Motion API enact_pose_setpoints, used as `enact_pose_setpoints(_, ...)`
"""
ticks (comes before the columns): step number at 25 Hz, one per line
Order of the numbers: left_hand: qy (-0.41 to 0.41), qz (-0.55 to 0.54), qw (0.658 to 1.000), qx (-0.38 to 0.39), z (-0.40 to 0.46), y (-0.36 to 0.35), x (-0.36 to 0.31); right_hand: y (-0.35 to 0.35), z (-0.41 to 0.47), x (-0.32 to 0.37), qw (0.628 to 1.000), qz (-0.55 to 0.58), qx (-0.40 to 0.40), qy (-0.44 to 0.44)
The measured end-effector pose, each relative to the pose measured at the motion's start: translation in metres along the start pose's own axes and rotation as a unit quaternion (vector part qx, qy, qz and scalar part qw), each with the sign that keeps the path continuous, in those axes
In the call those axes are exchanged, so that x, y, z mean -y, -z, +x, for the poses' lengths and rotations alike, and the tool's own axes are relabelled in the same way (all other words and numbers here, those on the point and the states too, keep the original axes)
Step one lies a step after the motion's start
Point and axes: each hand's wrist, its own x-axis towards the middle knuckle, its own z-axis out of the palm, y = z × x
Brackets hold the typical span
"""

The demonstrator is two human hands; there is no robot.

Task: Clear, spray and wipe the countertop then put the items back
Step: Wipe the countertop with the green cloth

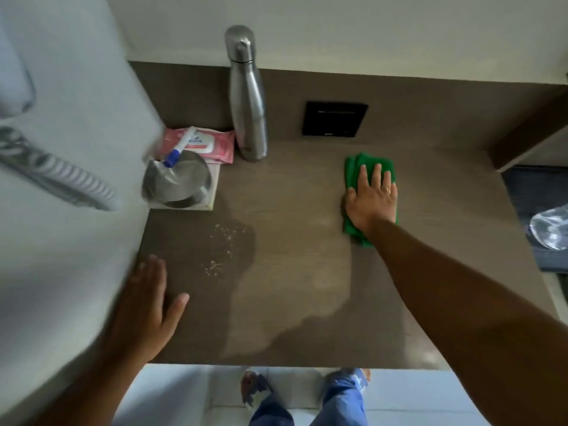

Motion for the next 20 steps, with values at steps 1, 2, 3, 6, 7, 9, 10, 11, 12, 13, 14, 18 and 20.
enact_pose_setpoints(1, -0.020, 0.013, 1.000, 0.007, 0.000, -0.003, 0.006, -0.002, 0.020, 0.029, 1.000, -0.001, 0.008, -0.007)
enact_pose_setpoints(2, -0.031, 0.024, 0.999, 0.009, 0.000, -0.007, 0.007, -0.006, 0.035, 0.055, 1.000, 0.000, 0.016, -0.009)
enact_pose_setpoints(3, -0.037, 0.032, 0.999, 0.008, 0.001, -0.009, 0.007, -0.011, 0.044, 0.077, 1.000, -0.001, 0.016, -0.011)
enact_pose_setpoints(6, -0.037, 0.039, 0.999, 0.004, 0.001, -0.015, 0.012, -0.017, 0.050, 0.104, 1.000, -0.013, 0.012, -0.012)
enact_pose_setpoints(7, -0.035, 0.038, 0.999, 0.007, 0.002, -0.015, 0.013, -0.016, 0.046, 0.103, 1.000, -0.023, 0.010, 0.001)
enact_pose_setpoints(9, -0.033, 0.038, 0.999, 0.009, 0.002, -0.015, 0.013, -0.015, 0.028, 0.106, 0.997, -0.038, 0.006, 0.065)
enact_pose_setpoints(10, -0.032, 0.038, 0.999, 0.013, 0.003, -0.015, 0.012, -0.017, 0.010, 0.111, 0.993, -0.042, 0.010, 0.108)
enact_pose_setpoints(11, -0.030, 0.035, 0.999, 0.018, 0.002, -0.014, 0.012, -0.022, -0.018, 0.118, 0.987, -0.049, 0.016, 0.154)
enact_pose_setpoints(12, -0.029, 0.034, 0.999, 0.021, 0.002, -0.013, 0.011, -0.029, -0.052, 0.120, 0.977, -0.058, 0.022, 0.203)
enact_pose_setpoints(13, -0.028, 0.036, 0.999, 0.021, 0.002, -0.012, 0.010, -0.035, -0.091, 0.114, 0.963, -0.062, 0.036, 0.259)
enact_pose_setpoints(14, -0.028, 0.038, 0.999, 0.024, 0.001, -0.012, 0.010, -0.039, -0.126, 0.097, 0.947, -0.068, 0.051, 0.309)
enact_pose_setpoints(18, -0.026, 0.036, 0.999, 0.031, 0.002, -0.010, 0.010, -0.021, -0.140, -0.020, 0.962, -0.085, 0.027, 0.256)
enact_pose_setpoints(20, -0.025, 0.037, 0.998, 0.031, 0.002, -0.012, 0.010, -0.006, -0.100, -0.034, 0.993, -0.074, 0.020, 0.095)
